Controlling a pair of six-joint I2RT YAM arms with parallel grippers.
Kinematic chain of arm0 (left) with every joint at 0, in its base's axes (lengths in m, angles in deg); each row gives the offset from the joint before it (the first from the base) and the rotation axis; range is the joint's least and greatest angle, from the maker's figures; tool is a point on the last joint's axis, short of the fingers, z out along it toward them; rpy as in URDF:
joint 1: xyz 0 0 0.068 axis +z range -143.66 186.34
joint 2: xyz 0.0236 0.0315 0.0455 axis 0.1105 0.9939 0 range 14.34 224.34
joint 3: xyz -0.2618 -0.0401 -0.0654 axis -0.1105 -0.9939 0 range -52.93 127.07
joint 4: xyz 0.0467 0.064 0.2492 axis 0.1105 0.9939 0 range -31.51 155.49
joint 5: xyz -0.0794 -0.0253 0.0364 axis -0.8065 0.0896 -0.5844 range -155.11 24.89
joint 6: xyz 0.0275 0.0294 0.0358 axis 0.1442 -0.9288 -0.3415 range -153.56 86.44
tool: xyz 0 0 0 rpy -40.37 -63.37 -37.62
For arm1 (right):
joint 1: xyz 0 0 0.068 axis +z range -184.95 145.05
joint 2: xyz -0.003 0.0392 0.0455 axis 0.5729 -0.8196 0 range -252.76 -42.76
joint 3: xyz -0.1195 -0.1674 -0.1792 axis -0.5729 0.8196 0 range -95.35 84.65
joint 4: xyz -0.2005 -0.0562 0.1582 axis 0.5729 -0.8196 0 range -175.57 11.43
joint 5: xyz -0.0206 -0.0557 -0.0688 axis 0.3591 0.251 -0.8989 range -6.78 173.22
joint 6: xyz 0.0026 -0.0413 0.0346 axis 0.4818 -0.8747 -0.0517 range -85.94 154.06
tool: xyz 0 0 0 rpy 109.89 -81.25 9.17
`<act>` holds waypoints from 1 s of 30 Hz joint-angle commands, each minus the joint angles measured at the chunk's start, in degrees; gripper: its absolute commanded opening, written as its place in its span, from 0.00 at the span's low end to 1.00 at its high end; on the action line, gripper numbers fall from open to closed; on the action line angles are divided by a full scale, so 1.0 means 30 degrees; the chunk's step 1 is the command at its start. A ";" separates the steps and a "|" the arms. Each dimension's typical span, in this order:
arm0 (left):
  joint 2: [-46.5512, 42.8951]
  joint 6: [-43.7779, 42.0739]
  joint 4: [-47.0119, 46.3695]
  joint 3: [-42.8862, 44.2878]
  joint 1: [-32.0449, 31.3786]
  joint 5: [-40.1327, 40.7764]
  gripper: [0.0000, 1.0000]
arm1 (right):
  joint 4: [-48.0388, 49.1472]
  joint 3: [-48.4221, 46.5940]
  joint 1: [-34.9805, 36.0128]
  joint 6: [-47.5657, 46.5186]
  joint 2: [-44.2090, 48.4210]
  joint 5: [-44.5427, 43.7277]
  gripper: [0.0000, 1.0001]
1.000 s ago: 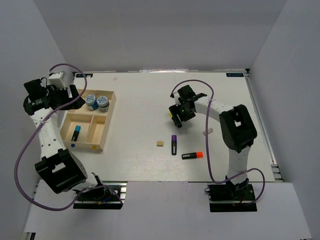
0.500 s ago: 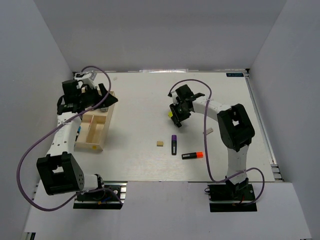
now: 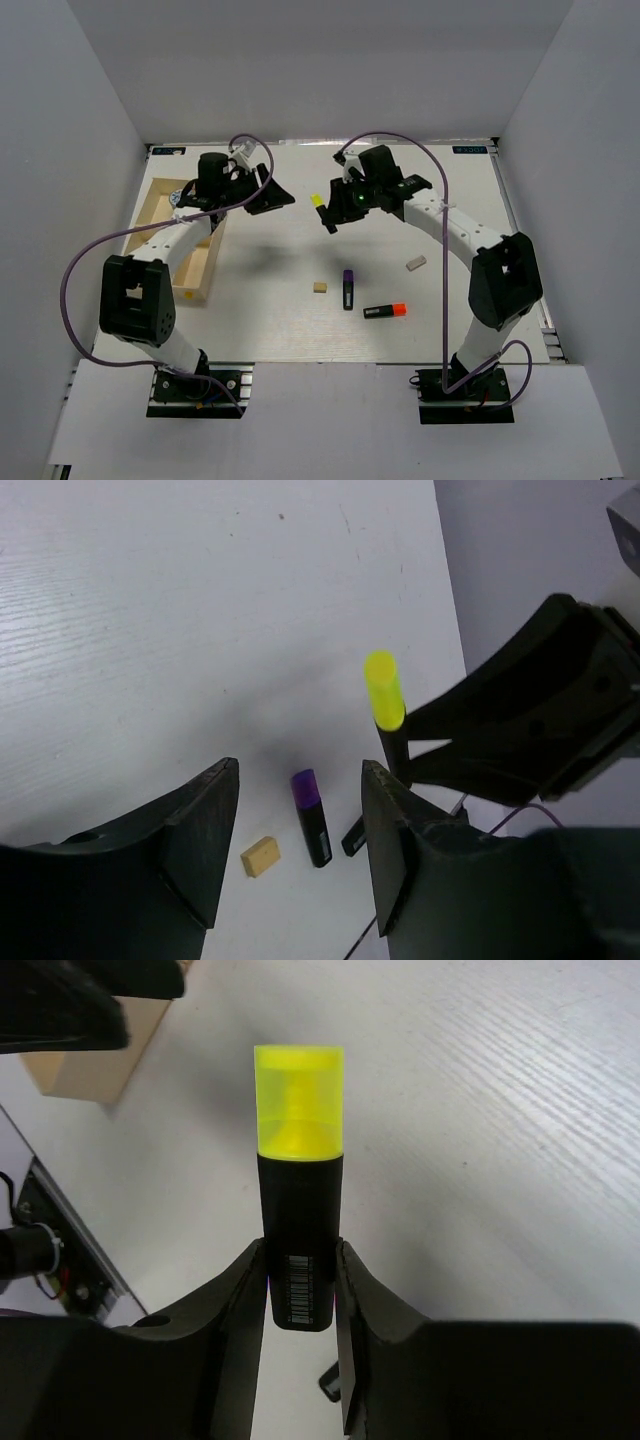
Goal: Sort the stationery into containers
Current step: Pick up the pen from the center of the board, then place the pen in the storage box.
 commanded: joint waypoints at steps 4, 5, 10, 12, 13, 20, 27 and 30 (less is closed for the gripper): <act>0.0096 0.0749 -0.1068 0.1618 -0.1177 0.0858 0.62 | 0.0434 -0.0632 0.0756 0.2500 0.0428 -0.0093 0.00; 0.0242 0.0749 -0.1156 0.1560 -0.1441 0.0829 0.62 | 0.0405 -0.0720 0.0844 0.2530 0.0311 -0.0240 0.00; 0.0478 0.0515 -0.1480 0.1647 -0.2173 0.0857 0.61 | 0.0112 -0.1627 0.1225 0.2618 -0.0158 -0.0798 0.00; 0.0623 0.0369 -0.1304 0.1735 -0.2381 0.1091 0.61 | 0.0112 -0.1804 0.1284 0.2618 -0.0246 -0.0798 0.00; 0.0653 0.0340 -0.1274 0.1736 -0.2555 0.1121 0.61 | 0.0111 -0.1950 0.1371 0.2647 -0.0275 -0.0769 0.00; 0.0596 0.0369 -0.1068 0.1385 -0.2967 0.1561 0.55 | 0.0199 -0.1951 0.1753 0.2559 -0.0012 -0.1470 0.00; -0.0107 0.0105 -0.0719 0.0857 -0.3143 0.2028 0.29 | 0.0228 -0.2010 0.1782 0.2209 -0.0100 -0.1415 0.01; -0.0606 0.0515 -0.0483 0.0594 -0.2705 0.2176 0.10 | 0.0258 -0.1864 0.1637 0.1798 0.0074 -0.0682 0.30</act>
